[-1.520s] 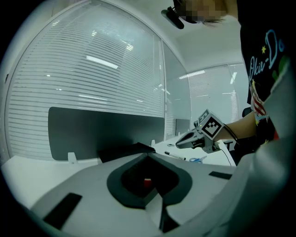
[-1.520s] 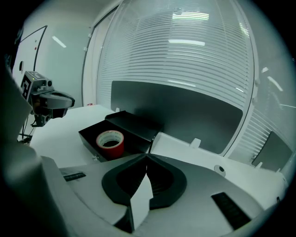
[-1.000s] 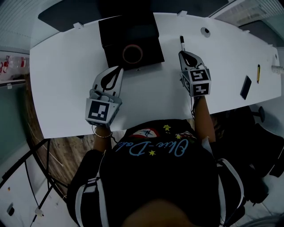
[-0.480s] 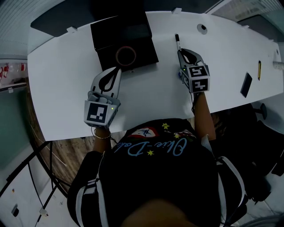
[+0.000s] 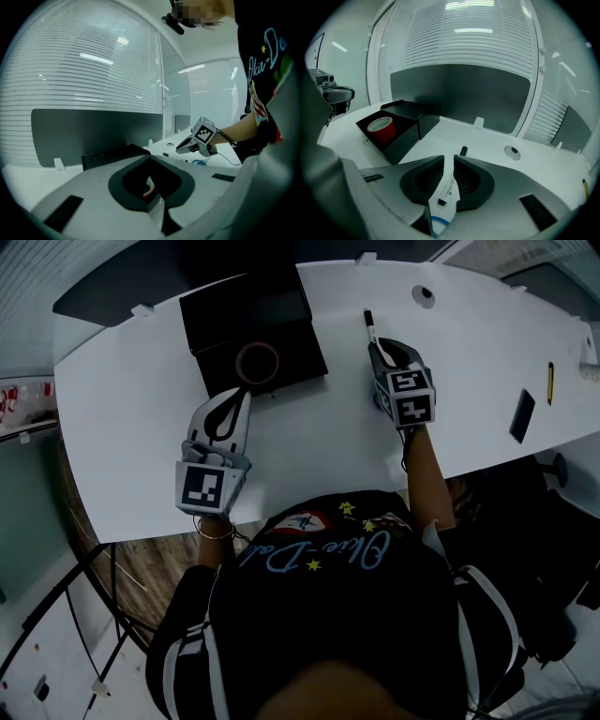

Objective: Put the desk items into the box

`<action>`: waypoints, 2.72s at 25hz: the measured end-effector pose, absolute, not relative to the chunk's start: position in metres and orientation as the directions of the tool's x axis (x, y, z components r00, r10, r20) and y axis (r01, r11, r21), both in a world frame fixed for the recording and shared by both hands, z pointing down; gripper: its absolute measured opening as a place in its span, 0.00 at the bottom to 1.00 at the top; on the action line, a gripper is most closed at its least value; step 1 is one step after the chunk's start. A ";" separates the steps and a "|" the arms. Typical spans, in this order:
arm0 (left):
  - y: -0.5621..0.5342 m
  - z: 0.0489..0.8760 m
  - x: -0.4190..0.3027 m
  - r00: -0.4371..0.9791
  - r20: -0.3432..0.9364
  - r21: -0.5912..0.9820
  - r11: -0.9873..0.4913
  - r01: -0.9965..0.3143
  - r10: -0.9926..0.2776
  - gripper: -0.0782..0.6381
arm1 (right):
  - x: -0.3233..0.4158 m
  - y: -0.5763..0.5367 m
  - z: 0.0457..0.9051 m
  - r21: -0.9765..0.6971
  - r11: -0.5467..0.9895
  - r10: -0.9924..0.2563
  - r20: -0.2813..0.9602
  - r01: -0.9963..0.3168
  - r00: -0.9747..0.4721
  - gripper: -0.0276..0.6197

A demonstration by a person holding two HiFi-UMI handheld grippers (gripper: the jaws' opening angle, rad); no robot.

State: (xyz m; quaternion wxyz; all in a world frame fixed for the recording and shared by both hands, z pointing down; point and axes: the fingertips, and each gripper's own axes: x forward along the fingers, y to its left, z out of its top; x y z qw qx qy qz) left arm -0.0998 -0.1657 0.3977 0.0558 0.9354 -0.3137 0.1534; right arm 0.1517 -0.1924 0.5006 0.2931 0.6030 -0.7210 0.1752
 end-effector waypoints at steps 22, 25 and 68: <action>-0.176 0.405 -0.100 0.751 0.339 -0.006 -0.800 -0.600 -0.566 0.11 | 0.168 -0.208 0.550 0.071 0.191 -0.661 0.747 -0.979 -0.075 0.25; -0.176 0.406 -0.102 0.747 0.341 -0.007 -0.796 -0.606 -0.571 0.11 | 0.171 -0.208 0.555 0.069 0.185 -0.651 0.756 -0.980 -0.069 0.25; -0.158 0.380 -0.101 0.706 0.326 -0.005 -0.748 -0.664 -0.629 0.11 | 0.167 -0.199 0.522 0.005 0.195 -0.717 0.683 -0.981 -0.139 0.15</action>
